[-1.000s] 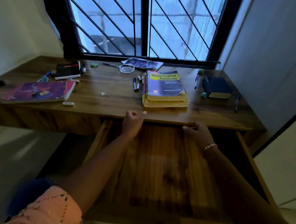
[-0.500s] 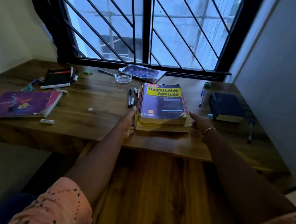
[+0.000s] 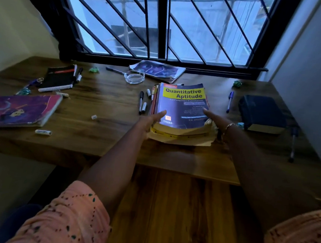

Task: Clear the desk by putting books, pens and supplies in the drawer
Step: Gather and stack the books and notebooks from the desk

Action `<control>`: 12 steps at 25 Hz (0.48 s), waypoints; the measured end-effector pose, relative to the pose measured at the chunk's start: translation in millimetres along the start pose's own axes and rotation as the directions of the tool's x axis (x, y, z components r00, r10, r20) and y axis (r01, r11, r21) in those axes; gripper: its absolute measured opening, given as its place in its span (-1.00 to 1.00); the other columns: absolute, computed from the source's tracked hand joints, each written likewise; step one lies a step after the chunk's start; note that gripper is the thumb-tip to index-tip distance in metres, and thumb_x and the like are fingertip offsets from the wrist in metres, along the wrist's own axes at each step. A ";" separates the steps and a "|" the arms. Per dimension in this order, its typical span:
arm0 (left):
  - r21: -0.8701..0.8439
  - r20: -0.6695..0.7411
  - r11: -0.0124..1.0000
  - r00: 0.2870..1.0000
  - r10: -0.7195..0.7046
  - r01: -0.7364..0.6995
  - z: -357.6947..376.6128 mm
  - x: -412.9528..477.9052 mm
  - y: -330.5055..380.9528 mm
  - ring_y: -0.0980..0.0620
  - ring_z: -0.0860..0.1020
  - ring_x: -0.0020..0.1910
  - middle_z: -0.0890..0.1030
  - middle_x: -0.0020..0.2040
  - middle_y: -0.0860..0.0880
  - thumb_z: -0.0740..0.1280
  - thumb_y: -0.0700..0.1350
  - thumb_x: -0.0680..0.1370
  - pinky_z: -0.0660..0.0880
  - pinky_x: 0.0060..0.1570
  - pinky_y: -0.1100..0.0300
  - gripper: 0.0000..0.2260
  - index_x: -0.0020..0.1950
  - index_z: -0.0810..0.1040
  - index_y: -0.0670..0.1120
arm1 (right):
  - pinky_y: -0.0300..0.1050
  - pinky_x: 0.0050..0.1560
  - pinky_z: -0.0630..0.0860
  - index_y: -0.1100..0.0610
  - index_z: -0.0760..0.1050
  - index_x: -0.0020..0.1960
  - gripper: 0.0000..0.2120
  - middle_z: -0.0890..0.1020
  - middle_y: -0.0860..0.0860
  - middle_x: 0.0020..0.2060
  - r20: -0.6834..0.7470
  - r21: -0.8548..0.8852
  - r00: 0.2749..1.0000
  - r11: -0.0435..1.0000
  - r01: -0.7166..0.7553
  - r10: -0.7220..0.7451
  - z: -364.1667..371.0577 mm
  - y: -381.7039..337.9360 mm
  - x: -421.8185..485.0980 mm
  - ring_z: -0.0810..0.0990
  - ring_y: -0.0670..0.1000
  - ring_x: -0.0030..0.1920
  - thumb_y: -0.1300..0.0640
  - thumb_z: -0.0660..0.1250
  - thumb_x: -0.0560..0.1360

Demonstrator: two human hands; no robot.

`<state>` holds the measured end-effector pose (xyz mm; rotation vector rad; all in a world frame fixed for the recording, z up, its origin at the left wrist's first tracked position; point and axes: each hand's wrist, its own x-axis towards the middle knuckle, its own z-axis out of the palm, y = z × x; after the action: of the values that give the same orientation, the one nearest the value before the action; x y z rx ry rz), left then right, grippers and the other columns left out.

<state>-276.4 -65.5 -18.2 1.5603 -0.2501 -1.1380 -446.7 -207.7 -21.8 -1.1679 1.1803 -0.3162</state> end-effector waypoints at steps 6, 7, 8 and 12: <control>-0.029 -0.161 0.987 0.975 0.155 -0.161 0.1 4.5 -10.5 -0.08 0.47 0.11 0.55 0.05 -0.10 0.43 -0.14 0.43 0.32 0.15 0.04 -0.73 0.07 0.57 -0.22 | -0.08 -0.23 0.58 0.19 0.44 0.20 -0.53 0.64 0.12 -0.08 0.099 0.019 0.994 0.998 -0.054 0.052 -3.5 3.1 -8.1 0.62 0.09 -0.19 -0.03 0.41 0.39; -0.065 -0.145 0.981 0.975 0.171 -0.182 -1.2 0.3 -13.2 -0.08 0.51 0.02 0.57 -0.06 -0.08 0.42 -0.16 0.43 0.36 0.18 0.00 -0.80 0.01 0.60 -0.21 | -0.12 -0.30 0.59 0.19 0.46 0.15 -0.64 0.67 0.11 -0.20 0.143 0.073 0.990 0.997 -0.032 0.022 -4.5 4.1 -14.2 0.64 0.08 -0.27 0.02 0.36 0.43; -0.103 -0.110 0.973 0.975 0.196 -0.207 -2.8 -5.2 -15.7 -0.11 0.54 -0.01 0.59 -0.12 -0.11 0.43 -0.17 0.41 0.41 0.22 -0.10 -0.85 -0.07 0.61 -0.20 | -0.14 -0.37 0.59 0.19 0.48 0.09 -0.73 0.68 0.09 -0.29 0.175 0.136 0.984 0.991 -0.009 -0.015 -6.3 6.6 -21.0 0.66 0.06 -0.34 0.08 0.33 0.45; -0.147 -0.035 0.950 0.961 0.274 -0.276 -12.5 -30.8 -21.5 -0.16 0.54 -0.04 0.61 -0.09 -0.20 0.47 -0.12 0.30 0.43 0.18 -0.21 -0.72 -0.05 0.62 -0.21 | 0.03 -0.12 0.61 0.17 0.47 0.15 -0.66 0.69 0.13 -0.16 0.259 0.372 0.954 0.927 0.046 -0.151 -9.4 23.0 -56.3 0.68 0.10 -0.21 0.16 0.31 0.38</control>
<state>-291.4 -28.9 -21.6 1.3511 -0.3528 -0.9057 -486.1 -162.1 -9.4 -0.9119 0.7710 -0.4106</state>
